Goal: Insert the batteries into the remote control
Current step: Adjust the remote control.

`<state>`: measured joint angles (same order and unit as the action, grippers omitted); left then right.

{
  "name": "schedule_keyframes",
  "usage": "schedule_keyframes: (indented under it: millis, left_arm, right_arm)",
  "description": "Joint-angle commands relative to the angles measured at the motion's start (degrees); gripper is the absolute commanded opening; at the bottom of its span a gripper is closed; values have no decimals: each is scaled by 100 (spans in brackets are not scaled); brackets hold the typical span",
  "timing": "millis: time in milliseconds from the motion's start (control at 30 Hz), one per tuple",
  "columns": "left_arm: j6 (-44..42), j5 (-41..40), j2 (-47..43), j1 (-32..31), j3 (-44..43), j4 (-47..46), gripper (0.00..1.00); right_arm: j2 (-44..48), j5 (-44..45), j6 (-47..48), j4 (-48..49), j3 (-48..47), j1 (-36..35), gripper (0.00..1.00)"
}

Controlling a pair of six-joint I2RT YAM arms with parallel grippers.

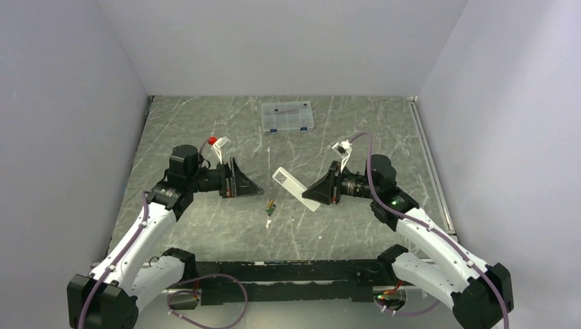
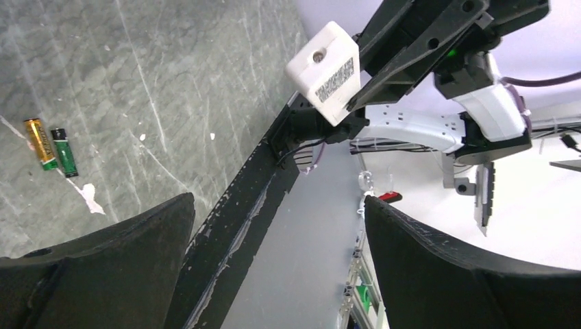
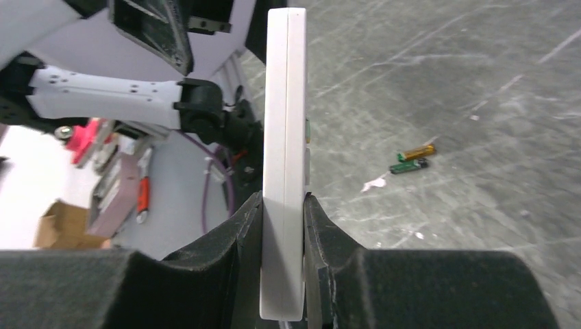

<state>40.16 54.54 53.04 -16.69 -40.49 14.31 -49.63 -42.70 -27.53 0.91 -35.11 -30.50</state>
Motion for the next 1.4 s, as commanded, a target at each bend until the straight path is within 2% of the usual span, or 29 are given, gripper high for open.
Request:
schedule_keyframes:
  millis: [0,200,400,567,767,867,1100,1367]
  left_arm:
    - [366,621,-144,127,149,-825,100]
    - [538,939,-49,148,144,-1060,99]
    - [617,1118,-115,156,148,-1227,99]
    - [736,1341,-135,159,80,-1363,96]
    - [470,1489,-166,148,-98,-930,89]
    - [571,1610,-207,148,-50,-1021,85]
    - [740,1719,-335,148,30,-1243,69]
    - [786,1792,-437,149,44,-1279,59]
  right_arm:
    - [-204,-1021,-1009,1673,125,44,0]
    - [-539,-1308,-1530,2241,177,38,0]
    - [-1050,-1688,-2306,3347,201,-56,0]
    - [-1382,-1793,-2145,3122,-133,-380,0]
    - [-1741,-1970,-2050,2935,-477,-631,0]
    - [-1917,-2035,-2061,2931,-628,-735,0]
    - [-2230,-2091,-2281,3163,-778,-892,0]
    - [-2435,-2096,-2535,3407,-804,-932,0]
